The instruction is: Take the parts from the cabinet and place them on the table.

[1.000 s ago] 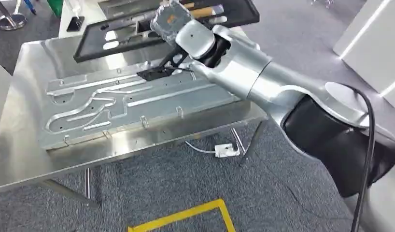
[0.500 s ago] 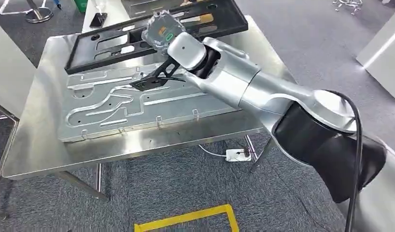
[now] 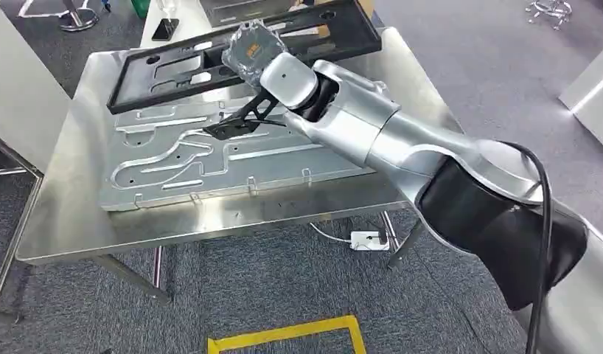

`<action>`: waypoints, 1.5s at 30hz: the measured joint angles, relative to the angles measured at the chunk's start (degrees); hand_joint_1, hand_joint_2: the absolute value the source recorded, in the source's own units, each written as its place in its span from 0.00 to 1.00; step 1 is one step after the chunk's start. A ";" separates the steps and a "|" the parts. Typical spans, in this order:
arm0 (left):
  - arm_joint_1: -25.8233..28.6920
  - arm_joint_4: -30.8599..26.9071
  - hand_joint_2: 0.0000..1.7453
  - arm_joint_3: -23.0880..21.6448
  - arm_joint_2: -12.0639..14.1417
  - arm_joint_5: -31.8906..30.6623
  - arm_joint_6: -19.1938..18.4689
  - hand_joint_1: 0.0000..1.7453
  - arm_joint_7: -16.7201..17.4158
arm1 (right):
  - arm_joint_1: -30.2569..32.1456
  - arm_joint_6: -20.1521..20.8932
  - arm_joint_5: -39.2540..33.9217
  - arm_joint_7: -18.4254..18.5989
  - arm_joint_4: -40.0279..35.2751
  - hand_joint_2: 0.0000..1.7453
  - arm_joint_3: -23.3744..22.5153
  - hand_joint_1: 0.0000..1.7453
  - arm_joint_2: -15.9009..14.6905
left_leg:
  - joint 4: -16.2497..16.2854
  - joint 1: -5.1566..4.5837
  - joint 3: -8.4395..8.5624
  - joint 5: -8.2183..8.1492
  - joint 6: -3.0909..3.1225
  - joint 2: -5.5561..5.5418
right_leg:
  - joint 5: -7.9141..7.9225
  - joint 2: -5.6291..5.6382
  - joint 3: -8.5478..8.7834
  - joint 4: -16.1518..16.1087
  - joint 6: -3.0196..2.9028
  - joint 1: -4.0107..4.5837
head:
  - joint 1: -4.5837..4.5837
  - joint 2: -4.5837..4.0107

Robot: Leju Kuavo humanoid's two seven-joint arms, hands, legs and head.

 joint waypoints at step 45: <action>-0.09 0.02 1.00 -0.33 0.70 1.25 2.14 0.00 -0.17 | 2.13 -0.41 0.02 0.09 0.17 1.00 -0.46 1.00 0.66 | 0.39 -0.44 1.64 -1.79 1.21 -0.46 | 0.81 -0.53 -1.46 0.84 -0.38 0.51 | 0.31 0.00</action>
